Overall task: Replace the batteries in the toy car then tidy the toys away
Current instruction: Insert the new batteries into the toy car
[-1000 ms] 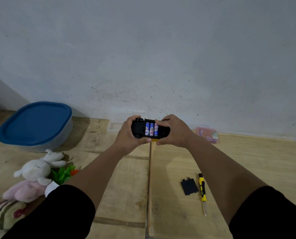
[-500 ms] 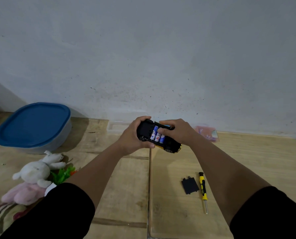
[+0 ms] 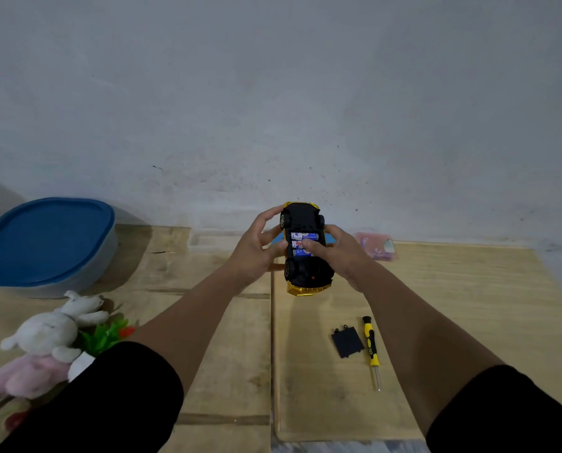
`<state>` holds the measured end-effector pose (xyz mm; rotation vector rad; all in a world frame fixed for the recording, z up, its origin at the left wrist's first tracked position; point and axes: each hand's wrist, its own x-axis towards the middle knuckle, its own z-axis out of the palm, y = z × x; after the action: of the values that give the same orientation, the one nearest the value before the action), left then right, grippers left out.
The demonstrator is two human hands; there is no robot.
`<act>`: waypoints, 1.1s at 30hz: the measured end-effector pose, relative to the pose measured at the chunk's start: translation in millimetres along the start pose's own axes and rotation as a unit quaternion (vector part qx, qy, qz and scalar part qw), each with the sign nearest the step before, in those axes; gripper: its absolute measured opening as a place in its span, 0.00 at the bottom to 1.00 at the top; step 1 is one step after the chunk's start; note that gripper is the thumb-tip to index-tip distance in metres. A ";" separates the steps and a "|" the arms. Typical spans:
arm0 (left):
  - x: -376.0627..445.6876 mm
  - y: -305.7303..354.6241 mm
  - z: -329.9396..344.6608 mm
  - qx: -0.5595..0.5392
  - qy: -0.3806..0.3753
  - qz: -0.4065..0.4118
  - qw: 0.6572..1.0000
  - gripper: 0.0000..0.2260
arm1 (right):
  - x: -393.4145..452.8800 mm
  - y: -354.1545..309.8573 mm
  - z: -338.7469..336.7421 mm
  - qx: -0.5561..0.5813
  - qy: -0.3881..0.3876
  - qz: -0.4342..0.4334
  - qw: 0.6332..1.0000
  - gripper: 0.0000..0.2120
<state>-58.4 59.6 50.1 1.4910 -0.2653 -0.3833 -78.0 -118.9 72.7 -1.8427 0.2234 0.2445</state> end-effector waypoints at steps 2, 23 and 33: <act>1.2 -0.6 9.5 0.025 -0.023 -0.014 0.999 0.22 | -3.1 3.5 -4.6 -0.002 0.028 -0.030 0.999 0.29; 3.0 -4.3 83.0 0.137 -0.065 -0.084 0.985 0.42 | -14.1 30.6 -65.0 -0.065 -0.070 -0.138 0.986 0.27; -30.7 -69.0 77.3 0.132 -0.007 -0.134 0.982 0.45 | -9.2 120.8 -71.5 -0.281 -0.055 -0.097 0.953 0.34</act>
<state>-123.3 -1.1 -11.4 1.7939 -0.1283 -0.5912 -116.5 -220.9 -16.1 -2.3894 -0.1212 0.2926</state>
